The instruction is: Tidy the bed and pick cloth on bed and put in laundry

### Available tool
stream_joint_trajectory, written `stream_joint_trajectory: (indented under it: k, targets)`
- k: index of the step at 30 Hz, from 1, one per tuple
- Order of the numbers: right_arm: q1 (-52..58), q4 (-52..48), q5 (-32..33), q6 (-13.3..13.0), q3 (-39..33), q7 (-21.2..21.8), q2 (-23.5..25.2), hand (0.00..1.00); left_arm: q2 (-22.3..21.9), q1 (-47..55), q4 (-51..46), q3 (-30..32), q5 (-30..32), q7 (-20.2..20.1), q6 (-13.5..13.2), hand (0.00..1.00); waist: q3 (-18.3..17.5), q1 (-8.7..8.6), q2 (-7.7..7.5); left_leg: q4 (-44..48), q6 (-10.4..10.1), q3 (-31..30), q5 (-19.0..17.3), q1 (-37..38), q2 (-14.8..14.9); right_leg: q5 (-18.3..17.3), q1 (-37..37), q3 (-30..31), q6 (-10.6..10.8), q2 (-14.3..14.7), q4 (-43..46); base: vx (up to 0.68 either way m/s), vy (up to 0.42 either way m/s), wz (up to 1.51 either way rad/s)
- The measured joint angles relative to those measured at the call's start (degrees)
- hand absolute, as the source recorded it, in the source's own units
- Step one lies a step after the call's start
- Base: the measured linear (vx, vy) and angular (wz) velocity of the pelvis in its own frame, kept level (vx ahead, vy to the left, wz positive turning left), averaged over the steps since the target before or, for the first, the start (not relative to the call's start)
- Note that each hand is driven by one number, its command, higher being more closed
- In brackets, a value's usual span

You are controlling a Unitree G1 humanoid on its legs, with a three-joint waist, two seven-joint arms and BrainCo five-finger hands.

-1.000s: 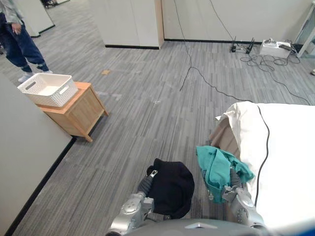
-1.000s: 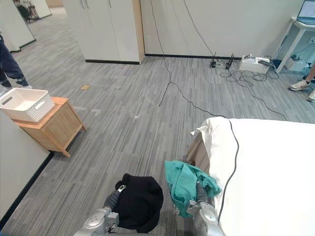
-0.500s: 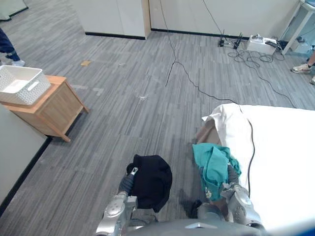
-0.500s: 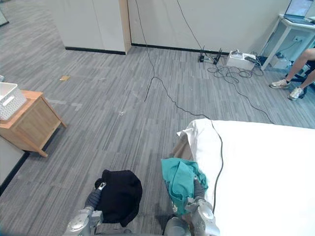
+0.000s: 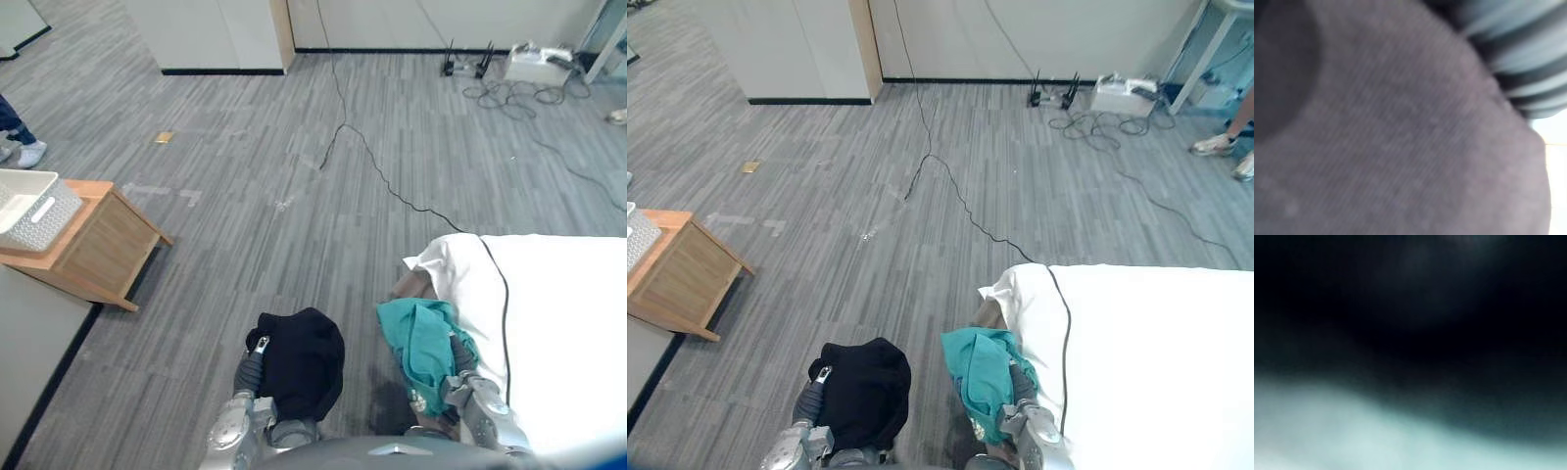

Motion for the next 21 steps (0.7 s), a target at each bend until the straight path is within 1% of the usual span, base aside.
stream_joint_trajectory:
  k: [1, 2, 3, 4, 5, 6, 7, 8, 10, 11, 12, 13, 14, 15, 16, 17, 18, 19, 20, 21]
  targets:
    - [0.61, 0.54, -0.88, -0.52, -0.78, 0.24, -0.5, 1.0, -0.28, 0.38, -0.18, -0.59, -0.72, 0.07, -0.06, 1.0, -0.56, 0.06, 2.4, -14.87, -1.03, 0.5, 7.22, 1.68, 0.02, -0.59, 1.74, -0.39, 1.31, 1.35, -0.47, 0.44, 0.176, -0.06]
    - [0.91, 0.89, -0.96, -0.9, -0.82, 0.51, -0.84, 1.0, -0.29, 0.69, -0.29, -0.58, -1.0, 0.14, -0.14, 1.0, -0.68, 0.09, 3.38, -17.4, 1.02, 0.45, 12.13, 1.74, 0.66, -1.55, 2.83, -0.33, 2.81, 2.21, -0.56, 0.42, 0.171, 0.09]
    - [0.15, 3.42, -1.01, -1.19, -0.65, 0.73, 0.08, 1.0, 0.09, -0.13, 1.5, -0.27, -1.89, 0.65, 0.27, 1.0, -0.9, 0.01, 1.2, -15.88, 6.15, 1.52, 11.22, 2.27, -2.17, -2.98, 5.0, -0.87, 4.87, -0.11, -0.91, 0.37, 0.162, 0.23]
    - [0.08, 3.69, -1.12, -1.65, -0.25, 1.57, 0.08, 1.0, 0.28, -1.59, 2.26, -0.17, -1.9, 1.12, 0.29, 1.0, -1.13, -0.15, 0.27, -14.74, 6.65, 1.51, 9.29, 1.39, -3.45, -2.19, 4.64, -1.09, 5.16, -1.3, -0.44, 0.35, 0.147, 0.28]
    - [-0.04, 3.71, -1.28, -1.79, -0.26, 1.73, 0.07, 1.0, 0.27, -2.16, 2.42, -0.5, -1.91, 1.16, 0.29, 1.0, -0.98, 0.12, 0.05, -14.5, 6.91, 1.67, 8.57, 1.39, -3.86, -1.28, 4.58, -1.05, 5.1, -1.74, -0.39, 0.34, 0.17, 0.1]
    - [-0.34, 3.78, -2.36, -1.78, -0.15, 1.76, 0.06, 1.0, 0.13, -2.4, 2.46, -0.84, -1.95, 1.12, 0.29, 1.0, -1.04, 0.44, -0.08, -14.48, 7.88, 1.86, 7.57, 1.86, -4.35, 0.8, 4.56, -0.61, 5.47, -2.31, 0.07, 0.28, 0.142, -0.01]
    - [-0.42, 3.79, -2.88, -1.78, 0.06, 1.78, 0.02, 1.0, 0.11, -2.32, 2.61, -0.84, -1.96, 1.07, 0.3, 1.0, -1.06, 0.42, -0.1, -14.8, 8.44, 1.87, 6.75, 2.94, -4.81, 2.11, 4.47, -0.23, 6.27, -2.86, 1.71, 0.42, 0.201, 0.04]
    - [-0.14, 3.87, -3.3, -1.78, 0.46, 1.8, -0.16, 1.0, 0.19, -2.05, 3.02, -0.67, -2.0, 0.57, 0.77, 1.0, -1.4, 0.41, -0.17, -15.79, 9.2, 1.88, 5.41, 5.4, -5.41, 3.52, 2.86, 0.57, 8.41, -4.21, 8.37, 0.35, 0.155, 0.04]
    - [0.09, 3.94, -3.38, -1.78, 0.68, 1.83, -0.05, 1.0, 0.43, -1.26, 3.01, -0.62, -1.9, 0.24, 1.01, 1.0, -2.23, 0.45, -0.53, -17.02, 9.15, 1.83, 4.07, 7.61, -5.95, 4.61, 0.01, 1.56, 10.1, -5.77, 16.21, 0.3, 0.122, -0.06]
    - [-0.04, 4.15, -3.81, -1.83, 0.97, 1.87, 0.12, 1.0, 0.72, -0.7, 3.14, -0.52, -1.81, -0.1, 1.04, 1.0, -2.27, 0.81, -0.88, -18.83, 8.97, 1.7, 3.04, 10.65, -6.47, 7.36, -4.71, 1.85, 12.44, -8.04, 27.66, 0.32, 0.115, -0.14]
    - [-0.05, 4.78, -4.43, -2.04, 1.17, 2.13, 0.32, 1.0, 1.02, -0.63, 3.62, -0.51, -1.8, -0.22, 1.04, 1.0, -2.39, 0.93, -1.23, -20.94, 8.74, 1.23, 2.46, 14.02, -7.05, 7.97, -10.21, 2.11, 12.43, -9.87, 40.66, 0.33, 0.109, -0.09]
    - [-0.04, 5.0, -4.57, -2.16, 1.21, 2.21, 0.31, 1.0, 1.07, -0.66, 4.04, -0.58, -1.82, -0.16, 1.05, 1.0, -2.42, 0.81, -1.24, -21.63, 8.77, 0.66, 2.27, 15.67, -7.16, 6.82, -12.35, 1.72, 11.59, -10.08, 45.46, 0.42, 0.102, 0.18]
    - [0.35, 5.02, -4.81, -2.56, 1.67, 2.32, 0.32, 1.0, 1.25, -0.66, 4.51, -0.88, -1.88, 0.21, 1.07, 1.0, -2.51, 0.26, -1.15, -22.92, 8.58, -0.97, 1.97, 19.31, -7.18, 2.32, -16.38, -0.51, 9.39, -9.88, 51.81, 0.37, 0.064, 0.3]
    - [0.46, 5.0, -4.82, -2.76, 1.82, 2.33, 0.44, 1.0, 1.42, -0.69, 4.51, -0.93, -1.96, 0.43, 1.09, 1.0, -2.6, 0.14, -1.27, -23.21, 8.6, -1.65, 1.99, 20.38, -7.2, 0.57, -17.83, -1.17, 8.54, -9.4, 52.3, 0.44, 0.034, 0.54]
    - [0.56, 4.92, -4.77, -3.07, 2.23, 2.34, 0.52, 1.0, 2.11, -1.46, 4.54, -1.67, -3.3, 0.6, 1.48, 1.0, -2.59, -0.31, -1.32, -23.08, 8.94, -3.53, 2.26, 21.75, -7.05, -2.75, -20.43, -2.74, 8.98, -8.13, 49.99, 0.28, -0.02, 0.51]
    - [0.56, 4.87, -4.73, -3.31, 2.3, 2.31, 0.52, 1.0, 2.53, -2.15, 4.53, -2.24, -4.17, 0.6, 1.7, 1.0, -2.58, -0.56, -1.23, -22.77, 8.93, -4.67, 2.26, 22.03, -6.98, -3.94, -21.7, -3.34, 8.78, -7.41, 47.54, 0.33, -0.056, 0.79]
    - [0.56, 4.71, -4.43, -3.99, 2.36, 2.15, 0.5, 1.0, 2.72, -3.8, 4.54, -2.66, -4.25, 0.44, 2.36, 1.0, -2.6, -1.02, -1.28, -22.72, 8.49, -6.82, 1.99, 22.81, -6.7, -5.01, -23.97, -4.14, 8.23, -6.27, 40.97, 0.32, -0.091, 0.99]
    - [0.59, 4.35, -4.08, -4.26, 2.49, 1.64, 0.58, 1.0, 2.65, -4.78, 4.65, -2.64, -4.28, 0.26, 2.66, 1.0, -2.54, -1.39, -1.28, -22.99, 7.35, -9.56, 1.24, 23.58, -6.45, -4.89, -25.9, -4.33, 8.21, -5.85, 33.72, 0.32, -0.111, 1.21]
    - [0.68, 4.15, -3.55, -4.26, 2.64, 0.91, 0.78, 1.0, 2.59, -5.72, 4.65, -2.65, -4.32, -0.18, 2.72, 1.0, -2.53, -1.64, -1.26, -22.98, 6.03, -11.03, 0.41, 24.1, -5.93, -3.53, -27.03, -4.2, 7.87, -5.61, 27.52, 0.34, -0.147, 1.15]
    - [0.85, 3.95, -2.62, -4.26, 2.61, 0.16, 1.28, 1.0, 2.43, -6.39, 4.65, -2.63, -4.42, -0.92, 2.75, 1.0, -2.48, -1.68, -1.18, -22.89, 4.95, -12.27, -0.47, 24.73, -5.2, -1.21, -27.92, -3.98, 7.66, -5.46, 21.88, 0.36, -0.192, 1.03]
